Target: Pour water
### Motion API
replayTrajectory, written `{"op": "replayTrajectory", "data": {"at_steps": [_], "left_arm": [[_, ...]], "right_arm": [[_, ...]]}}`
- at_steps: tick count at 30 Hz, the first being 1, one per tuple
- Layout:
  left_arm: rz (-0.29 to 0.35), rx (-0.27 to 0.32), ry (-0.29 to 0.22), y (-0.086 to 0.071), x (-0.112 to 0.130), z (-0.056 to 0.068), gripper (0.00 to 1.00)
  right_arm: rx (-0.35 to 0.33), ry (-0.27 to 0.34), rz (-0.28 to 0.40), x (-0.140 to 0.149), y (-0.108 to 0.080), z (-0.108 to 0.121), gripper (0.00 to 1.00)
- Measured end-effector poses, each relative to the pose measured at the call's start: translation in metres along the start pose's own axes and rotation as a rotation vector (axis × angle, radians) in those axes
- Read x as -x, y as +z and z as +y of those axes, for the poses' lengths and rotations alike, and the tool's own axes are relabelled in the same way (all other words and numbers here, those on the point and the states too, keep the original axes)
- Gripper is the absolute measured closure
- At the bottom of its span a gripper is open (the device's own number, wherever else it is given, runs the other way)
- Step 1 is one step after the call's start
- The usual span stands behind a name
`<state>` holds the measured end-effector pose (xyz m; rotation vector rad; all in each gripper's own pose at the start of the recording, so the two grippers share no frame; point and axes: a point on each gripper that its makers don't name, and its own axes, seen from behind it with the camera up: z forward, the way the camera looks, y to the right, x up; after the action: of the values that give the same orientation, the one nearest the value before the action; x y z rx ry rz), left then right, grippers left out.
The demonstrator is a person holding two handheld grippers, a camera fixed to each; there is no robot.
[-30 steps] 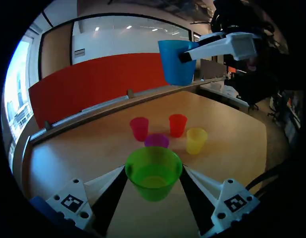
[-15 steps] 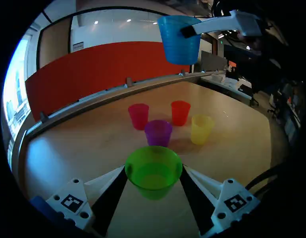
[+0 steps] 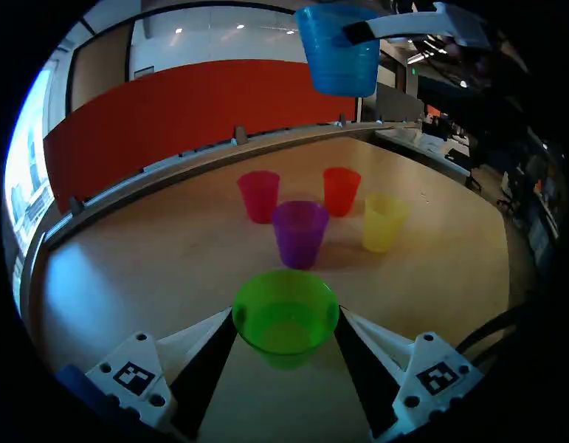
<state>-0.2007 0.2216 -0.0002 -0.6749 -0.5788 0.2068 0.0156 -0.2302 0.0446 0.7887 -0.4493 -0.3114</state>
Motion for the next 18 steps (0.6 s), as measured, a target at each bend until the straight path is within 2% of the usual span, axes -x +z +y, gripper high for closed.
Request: {"op": "replayTrajectory", "data": {"at_steps": [18], "left_arm": [[-0.031, 0.021, -0.002, 0.016, 0.016, 0.002, 0.13]], "right_arm": [[-0.005, 0.005, -0.009, 0.003, 0.006, -0.001, 0.11]]}}
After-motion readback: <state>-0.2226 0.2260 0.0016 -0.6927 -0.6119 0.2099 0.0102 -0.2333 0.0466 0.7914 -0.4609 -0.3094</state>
